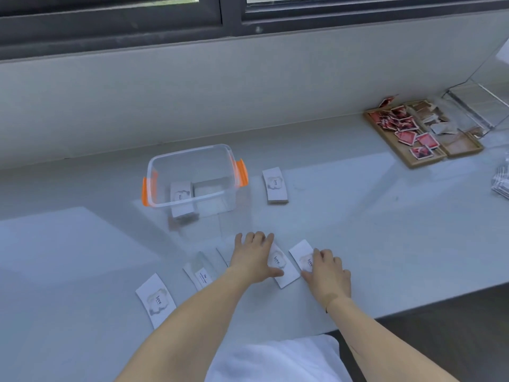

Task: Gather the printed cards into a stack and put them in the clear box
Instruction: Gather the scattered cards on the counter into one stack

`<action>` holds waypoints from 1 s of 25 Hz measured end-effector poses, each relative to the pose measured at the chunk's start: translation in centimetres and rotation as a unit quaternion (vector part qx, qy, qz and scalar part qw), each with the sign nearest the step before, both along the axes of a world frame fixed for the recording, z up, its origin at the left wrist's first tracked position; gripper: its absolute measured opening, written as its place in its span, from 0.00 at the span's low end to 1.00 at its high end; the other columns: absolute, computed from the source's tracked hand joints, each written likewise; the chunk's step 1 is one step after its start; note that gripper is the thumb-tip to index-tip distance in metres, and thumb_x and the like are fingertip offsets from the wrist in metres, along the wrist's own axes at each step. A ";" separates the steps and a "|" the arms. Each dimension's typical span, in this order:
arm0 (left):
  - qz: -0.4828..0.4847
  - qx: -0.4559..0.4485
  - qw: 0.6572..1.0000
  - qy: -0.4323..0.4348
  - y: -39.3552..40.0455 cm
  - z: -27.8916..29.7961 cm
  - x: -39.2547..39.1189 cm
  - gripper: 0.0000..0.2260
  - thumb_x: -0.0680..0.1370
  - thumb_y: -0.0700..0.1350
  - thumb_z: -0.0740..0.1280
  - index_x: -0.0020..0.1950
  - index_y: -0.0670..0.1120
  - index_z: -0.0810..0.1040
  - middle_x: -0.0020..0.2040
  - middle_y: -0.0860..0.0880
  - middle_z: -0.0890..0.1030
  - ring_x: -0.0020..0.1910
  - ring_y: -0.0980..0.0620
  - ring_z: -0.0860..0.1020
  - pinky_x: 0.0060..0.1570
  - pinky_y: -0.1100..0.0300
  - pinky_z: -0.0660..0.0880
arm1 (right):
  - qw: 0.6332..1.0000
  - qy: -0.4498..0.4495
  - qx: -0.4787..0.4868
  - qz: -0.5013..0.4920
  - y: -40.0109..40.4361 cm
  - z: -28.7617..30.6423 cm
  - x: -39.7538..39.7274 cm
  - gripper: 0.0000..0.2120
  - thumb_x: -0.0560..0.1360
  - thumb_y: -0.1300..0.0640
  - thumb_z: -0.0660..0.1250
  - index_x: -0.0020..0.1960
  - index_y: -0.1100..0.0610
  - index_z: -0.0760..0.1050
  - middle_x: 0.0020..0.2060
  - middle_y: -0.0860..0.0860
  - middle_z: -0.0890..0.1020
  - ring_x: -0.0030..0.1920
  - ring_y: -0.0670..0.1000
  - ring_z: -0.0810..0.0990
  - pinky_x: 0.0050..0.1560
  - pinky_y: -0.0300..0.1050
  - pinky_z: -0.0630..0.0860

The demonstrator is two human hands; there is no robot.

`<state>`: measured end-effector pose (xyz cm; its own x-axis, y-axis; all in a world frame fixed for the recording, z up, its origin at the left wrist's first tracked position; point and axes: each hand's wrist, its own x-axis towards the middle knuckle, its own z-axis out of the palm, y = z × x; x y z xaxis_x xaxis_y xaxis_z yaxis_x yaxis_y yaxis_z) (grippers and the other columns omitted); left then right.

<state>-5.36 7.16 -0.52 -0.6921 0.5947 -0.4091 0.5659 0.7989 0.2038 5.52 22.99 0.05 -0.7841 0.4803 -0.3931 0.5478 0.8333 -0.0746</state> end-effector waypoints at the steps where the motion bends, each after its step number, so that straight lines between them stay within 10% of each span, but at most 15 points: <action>1: 0.005 -0.009 1.000 0.004 0.2 -0.1 0.2 0.44 0.68 0.67 0.67 0.76 0.49 0.54 0.71 0.46 0.64 0.71 0.42 0.61 0.73 0.39 0.47 | 1.000 0.002 -0.004 -0.007 0.0 -0.1 -0.1 0.22 0.78 0.46 0.60 0.68 0.54 0.62 0.62 0.52 0.69 0.57 0.55 0.70 0.49 0.50 0.70; 14: 0.055 0.084 0.995 -0.004 0.3 -0.2 -0.3 0.25 0.71 0.53 0.73 0.64 0.50 0.69 0.58 0.46 0.68 0.57 0.44 0.69 0.66 0.50 0.58 | 0.980 0.040 -0.165 -0.102 1.5 -0.2 -1.6 0.22 0.67 0.52 0.72 0.58 0.44 0.68 0.50 0.50 0.72 0.51 0.56 0.72 0.42 0.47 0.70; 18: 0.077 0.177 0.980 -0.037 -1.5 0.3 -0.4 0.13 0.76 0.45 0.69 0.59 0.50 0.72 0.56 0.46 0.71 0.46 0.42 0.73 0.48 0.54 0.66 | 0.948 0.096 -0.296 -0.063 1.6 0.0 -2.4 0.11 0.74 0.56 0.66 0.55 0.45 0.76 0.49 0.51 0.76 0.50 0.51 0.75 0.51 0.51 0.74; 25: 0.133 0.220 0.966 -0.035 -3.4 0.4 0.6 0.09 0.76 0.49 0.68 0.51 0.50 0.69 0.51 0.51 0.77 0.46 0.44 0.75 0.46 0.52 0.71 | 0.938 0.099 -0.326 0.069 -2.1 1.1 -2.8 0.10 0.79 0.49 0.60 0.58 0.43 0.74 0.49 0.46 0.81 0.49 0.49 0.78 0.51 0.52 0.76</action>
